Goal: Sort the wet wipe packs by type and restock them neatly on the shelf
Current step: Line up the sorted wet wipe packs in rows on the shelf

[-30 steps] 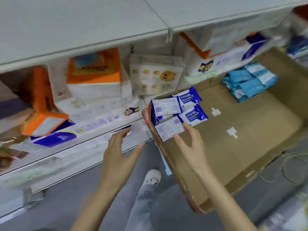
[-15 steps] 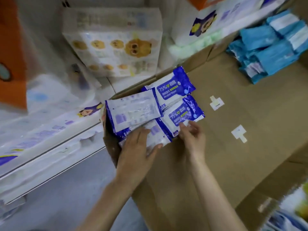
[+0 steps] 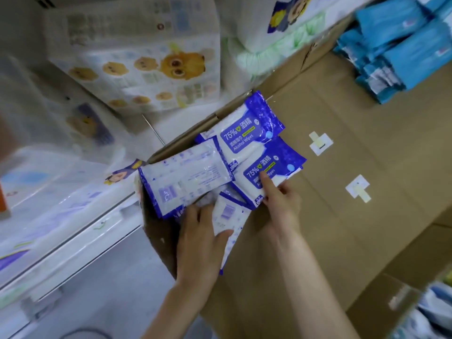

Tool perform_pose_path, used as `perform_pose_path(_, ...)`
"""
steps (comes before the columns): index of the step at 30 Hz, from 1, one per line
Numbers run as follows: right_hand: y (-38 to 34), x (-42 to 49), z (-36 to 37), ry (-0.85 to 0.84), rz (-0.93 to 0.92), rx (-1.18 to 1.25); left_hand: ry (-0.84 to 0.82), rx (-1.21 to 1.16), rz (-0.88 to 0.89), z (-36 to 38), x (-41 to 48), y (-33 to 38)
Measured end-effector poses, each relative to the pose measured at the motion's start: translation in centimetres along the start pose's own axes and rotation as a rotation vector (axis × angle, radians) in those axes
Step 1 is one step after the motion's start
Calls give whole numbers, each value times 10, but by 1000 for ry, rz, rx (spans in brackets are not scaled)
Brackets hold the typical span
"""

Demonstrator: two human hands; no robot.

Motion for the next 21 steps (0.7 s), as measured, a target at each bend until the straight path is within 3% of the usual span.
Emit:
perform_pose_path(7, -2, -40, -30, -42, -28, 128, -54, -229, -152, -18, -18, 10)
perform_pose_path(10, 0, -74, -50, -64, -107, 98, -31, -570, -292, -35, -29, 12)
perform_pose_path(15, 6, -147, -76, -103, -197, 39, -185, -1264, -509, -67, -78, 25)
perform_pose_path(21, 11, -266, -79, -319, -274, 47, -339, -1540, -496, -118, -155, 23)
Point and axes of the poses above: each hand's wrist, its own x-axis towards the middle knuckle, its own z-axis out of the palm, y = z × x, the point moved 5 cm from there along x, towards the middle knuckle, and after that the axes turned 13 degrees about -x, right-handed, at the moved point
